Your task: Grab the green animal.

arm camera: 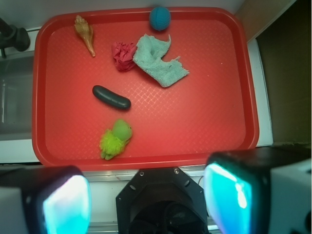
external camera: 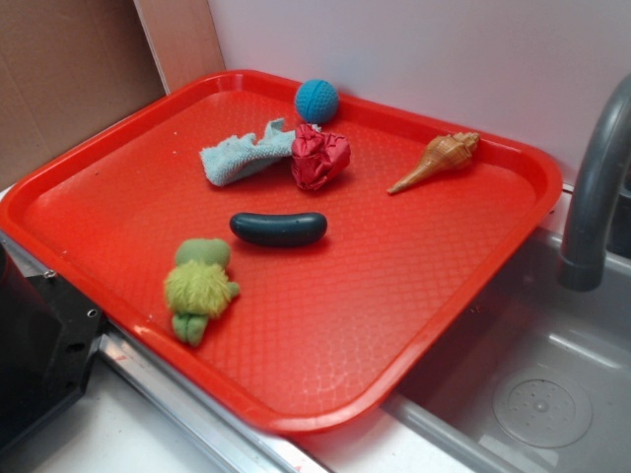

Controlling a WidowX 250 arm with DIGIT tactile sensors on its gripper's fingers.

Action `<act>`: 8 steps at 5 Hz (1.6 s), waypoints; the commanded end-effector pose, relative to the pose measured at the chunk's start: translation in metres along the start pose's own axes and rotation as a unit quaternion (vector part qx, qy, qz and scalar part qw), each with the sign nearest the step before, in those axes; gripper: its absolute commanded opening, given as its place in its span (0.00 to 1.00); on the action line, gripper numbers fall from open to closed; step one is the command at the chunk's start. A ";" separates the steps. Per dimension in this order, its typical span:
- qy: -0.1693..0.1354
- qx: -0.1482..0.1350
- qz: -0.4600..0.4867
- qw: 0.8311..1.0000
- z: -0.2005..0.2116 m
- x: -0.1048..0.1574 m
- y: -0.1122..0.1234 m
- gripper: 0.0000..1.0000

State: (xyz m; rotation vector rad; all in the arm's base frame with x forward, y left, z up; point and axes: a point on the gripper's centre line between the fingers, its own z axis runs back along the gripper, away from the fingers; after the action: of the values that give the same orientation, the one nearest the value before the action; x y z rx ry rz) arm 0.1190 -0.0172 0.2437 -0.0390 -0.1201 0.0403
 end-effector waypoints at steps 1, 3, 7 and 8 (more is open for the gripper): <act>0.000 0.000 0.000 1.000 0.000 0.000 0.000 1.00; 0.027 0.011 0.155 0.987 -0.101 0.006 -0.039 1.00; 0.045 0.035 0.159 0.986 -0.151 0.002 -0.038 1.00; 0.040 0.016 0.177 0.983 -0.191 -0.009 -0.040 1.00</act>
State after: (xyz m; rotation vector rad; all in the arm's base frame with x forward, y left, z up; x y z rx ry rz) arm 0.1303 -0.0614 0.0484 -0.0221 0.0005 0.4068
